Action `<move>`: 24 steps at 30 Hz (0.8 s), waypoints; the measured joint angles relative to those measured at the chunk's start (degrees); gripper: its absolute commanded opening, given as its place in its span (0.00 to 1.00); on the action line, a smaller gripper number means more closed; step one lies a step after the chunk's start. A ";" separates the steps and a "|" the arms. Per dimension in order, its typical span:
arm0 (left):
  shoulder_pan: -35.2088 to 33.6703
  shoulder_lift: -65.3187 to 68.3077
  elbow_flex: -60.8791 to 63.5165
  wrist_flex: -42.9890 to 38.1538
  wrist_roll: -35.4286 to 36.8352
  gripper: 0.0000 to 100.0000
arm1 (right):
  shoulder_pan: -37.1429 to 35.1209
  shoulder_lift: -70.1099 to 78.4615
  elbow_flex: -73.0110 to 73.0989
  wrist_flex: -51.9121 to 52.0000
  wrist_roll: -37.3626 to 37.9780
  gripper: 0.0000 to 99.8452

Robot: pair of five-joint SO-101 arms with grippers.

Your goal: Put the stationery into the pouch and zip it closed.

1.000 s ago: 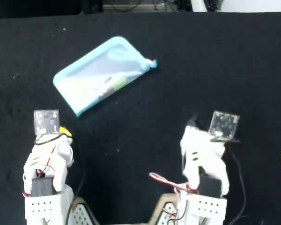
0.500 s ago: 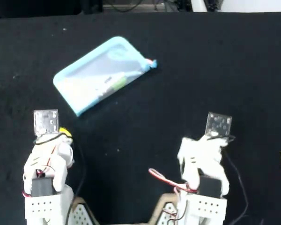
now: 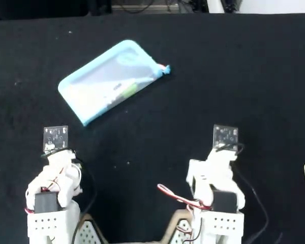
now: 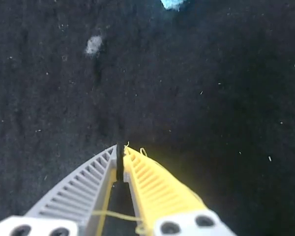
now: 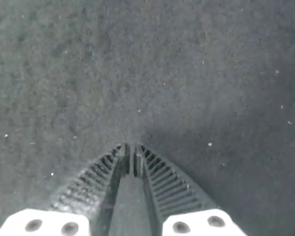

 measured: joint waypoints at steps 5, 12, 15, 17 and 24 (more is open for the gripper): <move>0.00 0.00 0.00 0.00 0.09 0.03 | -0.18 0.00 0.00 0.00 0.00 0.01; 0.00 0.00 0.00 0.00 0.09 0.03 | -0.26 0.00 0.00 0.00 0.00 0.01; 0.00 0.00 0.00 0.18 0.09 0.03 | -0.53 0.00 0.00 0.00 0.00 0.01; 0.00 0.00 0.00 0.18 0.09 0.03 | -0.53 0.00 0.00 0.00 0.00 0.01; 0.00 0.00 0.00 0.18 0.09 0.03 | -0.53 0.00 0.00 1.05 0.00 0.01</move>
